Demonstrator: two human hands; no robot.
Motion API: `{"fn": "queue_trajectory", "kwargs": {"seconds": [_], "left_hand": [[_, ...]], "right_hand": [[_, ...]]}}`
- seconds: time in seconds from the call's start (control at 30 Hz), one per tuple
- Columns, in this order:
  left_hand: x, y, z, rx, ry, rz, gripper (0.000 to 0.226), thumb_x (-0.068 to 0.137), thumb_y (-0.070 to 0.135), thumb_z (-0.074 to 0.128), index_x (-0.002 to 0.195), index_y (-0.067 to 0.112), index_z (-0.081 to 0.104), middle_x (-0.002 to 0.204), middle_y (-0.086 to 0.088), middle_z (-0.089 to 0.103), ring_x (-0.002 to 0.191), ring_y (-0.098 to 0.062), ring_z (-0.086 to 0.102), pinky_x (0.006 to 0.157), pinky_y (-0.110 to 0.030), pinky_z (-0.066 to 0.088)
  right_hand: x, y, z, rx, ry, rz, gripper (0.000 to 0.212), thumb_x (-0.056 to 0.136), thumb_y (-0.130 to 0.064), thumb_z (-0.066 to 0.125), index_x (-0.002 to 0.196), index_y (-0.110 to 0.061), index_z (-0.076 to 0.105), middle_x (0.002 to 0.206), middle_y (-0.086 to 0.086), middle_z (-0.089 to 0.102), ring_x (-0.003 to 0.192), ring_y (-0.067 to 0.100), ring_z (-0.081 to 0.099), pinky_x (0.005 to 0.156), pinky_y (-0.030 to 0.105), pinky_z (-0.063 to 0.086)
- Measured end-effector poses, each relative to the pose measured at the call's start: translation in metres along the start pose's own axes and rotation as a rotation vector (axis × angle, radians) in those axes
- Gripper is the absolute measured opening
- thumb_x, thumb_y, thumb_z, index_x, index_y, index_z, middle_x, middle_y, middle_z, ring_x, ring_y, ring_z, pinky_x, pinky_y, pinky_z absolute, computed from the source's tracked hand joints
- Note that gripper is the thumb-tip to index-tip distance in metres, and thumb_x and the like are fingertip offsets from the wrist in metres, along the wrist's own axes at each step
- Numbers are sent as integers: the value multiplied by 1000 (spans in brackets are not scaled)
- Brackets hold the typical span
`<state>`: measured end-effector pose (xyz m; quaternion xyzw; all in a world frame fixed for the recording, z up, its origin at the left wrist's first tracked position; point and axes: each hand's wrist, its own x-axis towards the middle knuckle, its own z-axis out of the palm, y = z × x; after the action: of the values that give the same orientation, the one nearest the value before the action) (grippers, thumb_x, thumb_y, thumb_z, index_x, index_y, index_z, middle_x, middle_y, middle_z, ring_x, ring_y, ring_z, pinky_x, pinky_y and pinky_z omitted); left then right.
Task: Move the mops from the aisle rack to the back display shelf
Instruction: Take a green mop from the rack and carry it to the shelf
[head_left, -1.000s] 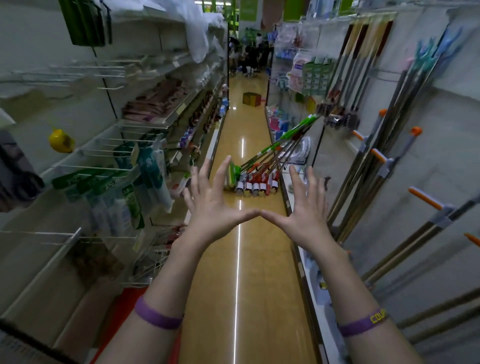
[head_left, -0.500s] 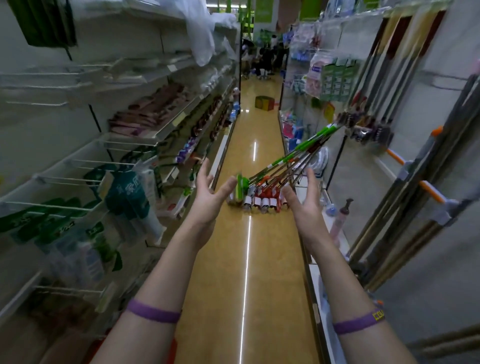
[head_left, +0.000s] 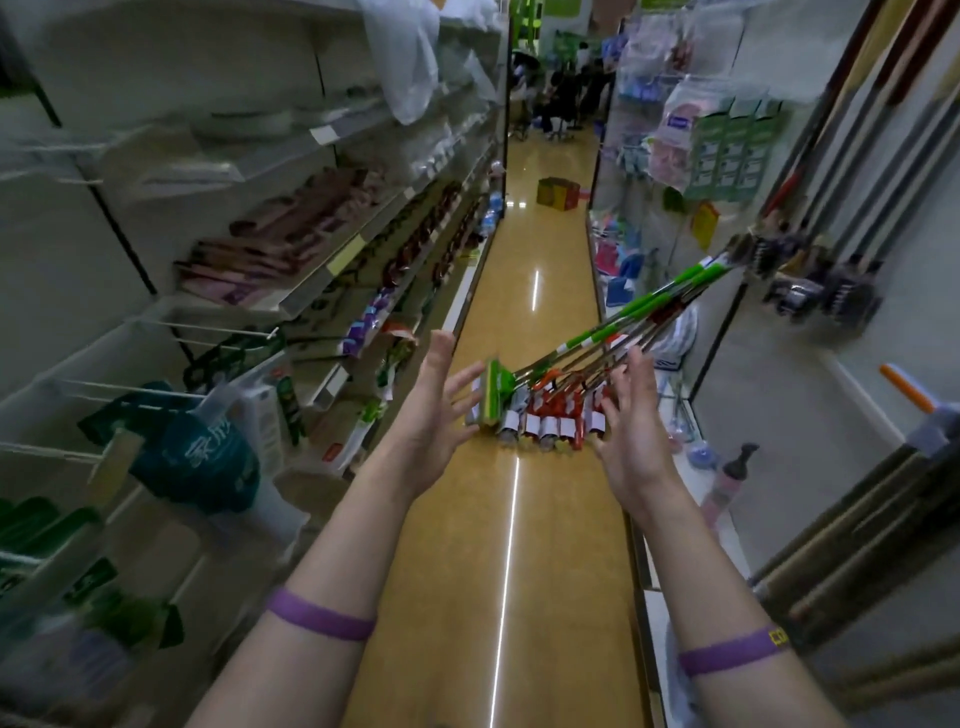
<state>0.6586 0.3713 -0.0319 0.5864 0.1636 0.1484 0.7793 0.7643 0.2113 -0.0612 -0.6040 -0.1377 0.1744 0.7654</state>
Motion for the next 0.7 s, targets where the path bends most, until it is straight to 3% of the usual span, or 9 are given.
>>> {"fn": "queue_trajectory", "kwargs": {"seconds": [0.23, 0.33, 0.53, 0.7], "left_hand": [[146, -11, -25, -186, 11, -47, 95, 74, 88, 30, 153, 36, 24, 147, -11, 48, 136, -37, 43, 111, -66, 26], [222, -7, -33, -283, -2, -93, 94, 74, 90, 30, 152, 37, 26, 145, -13, 51, 133, -38, 46, 109, -67, 28], [350, 13, -36, -241, -22, -125, 92, 79, 87, 26, 153, 34, 28, 143, -10, 53, 134, -35, 45, 112, -65, 25], [435, 21, -44, -219, -21, -142, 87, 82, 84, 25, 153, 32, 29, 142, -10, 54, 133, -34, 46, 112, -64, 25]], "right_hand": [[128, 22, 8, 51, 36, 28, 85, 80, -83, 25, 156, -44, 18, 166, -2, 18, 152, 26, 17, 120, 62, 13], [193, 26, 16, 67, 75, 33, 79, 87, -79, 21, 157, -42, 17, 166, -1, 18, 153, 29, 16, 120, 62, 11], [313, 24, 41, 64, 89, 66, 94, 73, -80, 23, 157, -39, 16, 166, 1, 18, 152, 30, 18, 119, 60, 14], [394, 32, 35, 78, 125, 75, 90, 77, -84, 23, 156, -41, 18, 166, 1, 18, 152, 30, 18, 120, 62, 14]]}}
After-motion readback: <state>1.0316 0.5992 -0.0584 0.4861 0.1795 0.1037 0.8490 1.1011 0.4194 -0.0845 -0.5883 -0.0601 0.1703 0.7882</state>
